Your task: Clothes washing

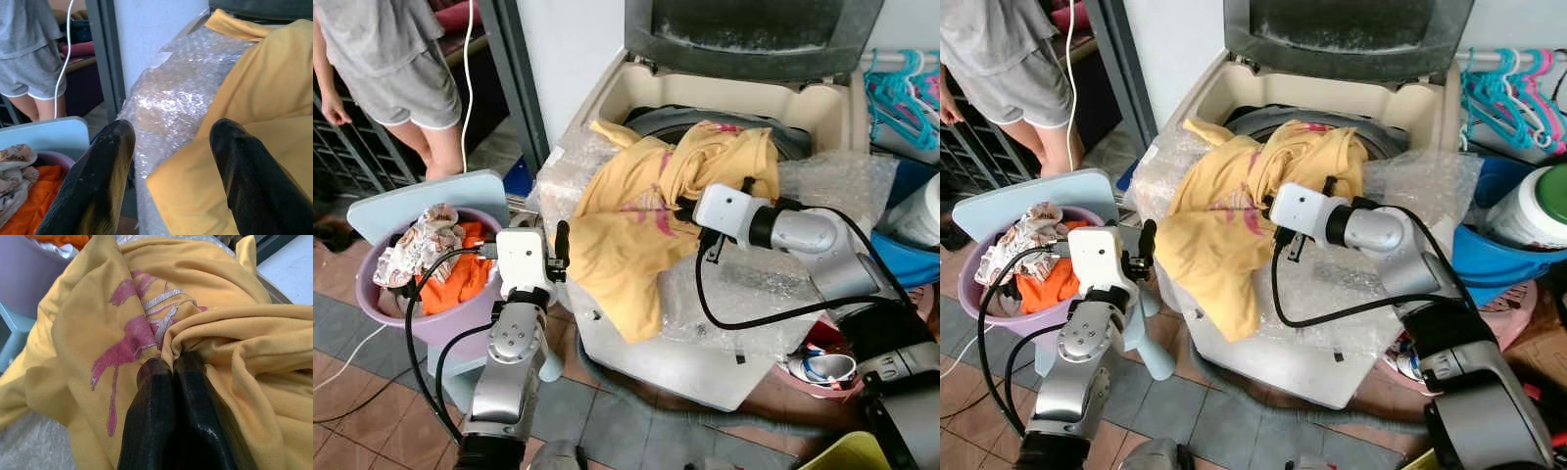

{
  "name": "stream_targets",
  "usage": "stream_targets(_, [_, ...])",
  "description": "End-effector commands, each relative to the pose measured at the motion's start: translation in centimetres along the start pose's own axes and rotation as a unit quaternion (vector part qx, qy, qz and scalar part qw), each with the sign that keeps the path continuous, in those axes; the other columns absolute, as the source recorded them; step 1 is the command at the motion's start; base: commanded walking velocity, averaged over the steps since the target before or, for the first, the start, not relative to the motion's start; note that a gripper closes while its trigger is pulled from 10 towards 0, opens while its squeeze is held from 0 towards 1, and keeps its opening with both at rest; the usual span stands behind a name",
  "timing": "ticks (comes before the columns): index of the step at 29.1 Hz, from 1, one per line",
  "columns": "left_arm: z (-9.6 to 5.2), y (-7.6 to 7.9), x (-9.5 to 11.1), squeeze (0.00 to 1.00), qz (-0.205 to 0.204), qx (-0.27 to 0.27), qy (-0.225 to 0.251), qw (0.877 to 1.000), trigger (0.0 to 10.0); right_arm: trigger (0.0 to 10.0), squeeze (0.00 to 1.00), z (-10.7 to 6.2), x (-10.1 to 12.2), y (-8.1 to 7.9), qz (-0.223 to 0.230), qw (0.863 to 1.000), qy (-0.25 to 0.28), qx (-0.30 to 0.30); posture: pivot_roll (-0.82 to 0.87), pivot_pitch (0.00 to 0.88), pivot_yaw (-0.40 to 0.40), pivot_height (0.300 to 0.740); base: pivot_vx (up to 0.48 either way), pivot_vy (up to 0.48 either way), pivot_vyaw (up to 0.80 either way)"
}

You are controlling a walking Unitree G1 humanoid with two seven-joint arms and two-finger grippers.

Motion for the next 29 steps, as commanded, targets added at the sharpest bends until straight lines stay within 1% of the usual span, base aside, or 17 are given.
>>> stream_targets(1, [-0.1, 0.0, -0.3, 0.0, -0.002, 0.002, -0.008, 1.0, 10.0, 9.5, 0.0, 1.1, 0.0, -1.1, -0.014, 0.999, -0.014, 0.025, -0.05, 0.0, 0.042, 0.74, 0.0, 0.0, 0.0])
stream_targets(2, [-0.2, 0.0, -0.4, 0.0, -0.002, 0.002, -0.009, 1.0, 10.0, 0.0, 0.0, 1.2, 0.0, -1.2, -0.013, 1.0, -0.014, 0.022, -0.05, 0.0, 0.042, 0.74, 0.0, 0.0, 0.0])
stream_targets(3, [-0.3, 0.1, -0.4, 0.0, -0.001, 0.001, -0.01, 1.0, 10.0, 0.0, 0.0, 1.5, 0.0, -1.4, -0.004, 1.0, -0.016, 0.013, -0.05, 0.0, 0.042, 0.74, 0.0, 0.0, 0.0])
stream_targets(7, [-0.3, 0.0, -0.3, 0.0, 0.0, 0.002, -0.009, 1.0, 10.0, 0.0, 0.0, 1.9, -0.1, -1.9, 0.004, 1.0, -0.016, 0.01, -0.05, 0.0, 0.043, 0.74, 0.0, 0.0, 0.0])
stream_targets(13, [-0.1, -0.2, -0.2, 0.0, 0.002, 0.001, -0.008, 1.0, 10.0, 0.0, 0.0, 2.0, -0.7, -1.5, 0.024, 0.999, -0.028, -0.021, -0.05, 0.0, 0.049, 0.74, 0.0, 0.0, 0.0])
stream_targets(14, [-0.1, -0.1, -0.2, 0.0, 0.002, 0.0, -0.008, 1.0, 10.0, 2.6, 0.0, 1.9, -1.0, -1.3, 0.026, 0.998, -0.039, -0.03, -0.05, 0.0, 0.049, 0.74, 0.0, 0.0, 0.0])
stream_targets(15, [-0.1, -0.1, -0.2, 0.0, 0.002, 0.0, -0.008, 1.0, 10.0, 10.0, 0.0, 1.9, -1.2, -1.2, 0.025, 0.998, -0.045, -0.033, -0.05, 0.0, 0.049, 0.74, 0.0, 0.0, 0.0])
stream_targets(18, [0.0, 0.1, -0.2, 0.0, 0.001, -0.003, -0.008, 1.0, 10.0, 10.0, 0.0, 1.8, -2.0, -0.7, 0.026, 0.996, -0.066, -0.053, -0.06, 0.0, 0.053, 0.74, 0.0, 0.0, 0.0])
stream_targets(19, [-0.1, 0.2, -0.1, 0.0, -0.006, -0.009, -0.008, 1.0, 10.0, 10.0, 0.0, 1.7, -2.2, -0.2, 0.031, 0.995, -0.072, -0.067, -0.06, 0.0, 0.051, 0.74, 0.0, 0.0, 0.0])
stream_targets(20, [-0.1, 0.2, 0.1, 0.0, -0.013, -0.016, -0.002, 1.0, 10.0, 10.0, 0.0, 1.6, -2.5, 0.6, 0.045, 0.992, -0.077, -0.091, -0.06, 0.0, 0.048, 0.74, 0.0, 0.0, 0.0])
stream_targets(23, [-0.2, 0.1, 0.4, 0.0, -0.01, -0.019, 0.01, 1.0, 10.0, 10.0, 0.0, 1.5, -2.5, 1.8, 0.061, 0.988, -0.077, -0.118, -0.06, 0.0, 0.048, 0.74, 0.0, 0.0, 0.0])
stream_targets(26, [-0.1, -0.1, 0.4, 0.0, -0.01, -0.015, 0.009, 1.0, 10.0, 10.0, 0.0, 1.3, -2.2, 3.8, 0.061, 0.985, -0.074, -0.146, -0.06, 0.0, 0.052, 0.74, 0.0, 0.0, 0.0])
stream_targets(28, [0.0, -0.1, 0.4, 0.0, -0.01, -0.015, 0.01, 1.0, 10.0, 10.0, 0.0, 1.3, -1.6, 5.6, 0.055, 0.981, -0.077, -0.167, -0.06, 0.0, 0.054, 0.74, 0.0, 0.0, 0.0])
stream_targets(29, [0.0, 0.0, 0.5, 0.0, -0.01, -0.017, 0.011, 1.0, 10.0, 10.0, 0.0, 1.4, -0.9, 6.7, 0.047, 0.98, -0.073, -0.18, -0.06, 0.0, 0.055, 0.74, 0.24, 0.0, 0.0])
Point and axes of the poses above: a point about 5 cm out from each wrist's last joint towards the gripper, its own z axis pointing out of the wrist towards the gripper, its own x axis along the axis of the wrist's last joint, y = z × x, the point moved 2 cm from there along z, pointing out of the wrist towards the gripper, and after that the axes turned 1 degree about z, right-handed, at the moved point
